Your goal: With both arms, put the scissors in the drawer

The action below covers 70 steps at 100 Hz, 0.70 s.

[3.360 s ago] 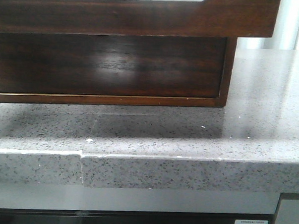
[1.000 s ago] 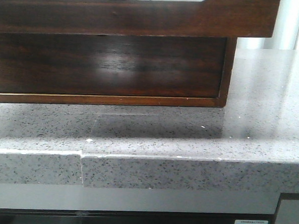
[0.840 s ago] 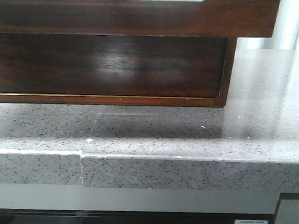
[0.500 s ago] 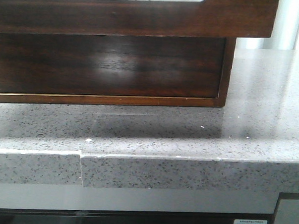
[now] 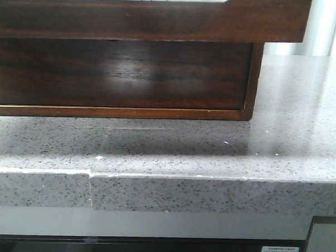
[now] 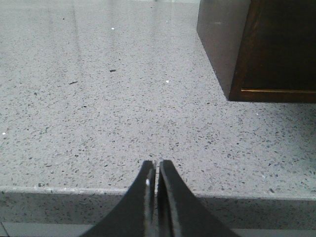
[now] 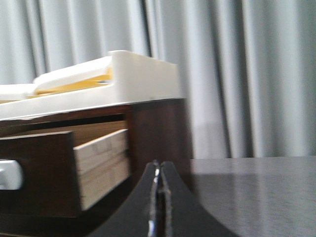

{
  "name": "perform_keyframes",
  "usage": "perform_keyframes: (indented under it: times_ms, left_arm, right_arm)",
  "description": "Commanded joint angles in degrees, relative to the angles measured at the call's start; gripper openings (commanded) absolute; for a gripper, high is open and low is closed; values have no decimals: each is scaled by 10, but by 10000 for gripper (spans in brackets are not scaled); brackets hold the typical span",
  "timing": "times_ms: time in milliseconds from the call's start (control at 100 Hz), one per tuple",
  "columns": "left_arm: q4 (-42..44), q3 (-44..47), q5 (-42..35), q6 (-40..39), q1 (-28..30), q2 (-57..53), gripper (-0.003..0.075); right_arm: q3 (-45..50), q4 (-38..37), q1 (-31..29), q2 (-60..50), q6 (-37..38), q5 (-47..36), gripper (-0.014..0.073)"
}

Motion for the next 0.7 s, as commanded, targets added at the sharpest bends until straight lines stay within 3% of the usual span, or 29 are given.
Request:
perform_keyframes:
  times_ms: [0,230,460,690]
  left_arm:
    - [0,11,-39,-6,0,-15,-22]
    - [0,11,-39,-6,0,-15,-22]
    - [0,11,-39,-6,0,-15,-22]
    - [0,11,-39,-6,0,-15,-22]
  right_arm:
    - [17,-11,-37,-12,10,-5,-41]
    - [17,-78,-123,-13,62,95,-41]
    - [17,-96,-152,-13,61,165,-41]
    - [17,-47,-152,-13,-22,249,-41]
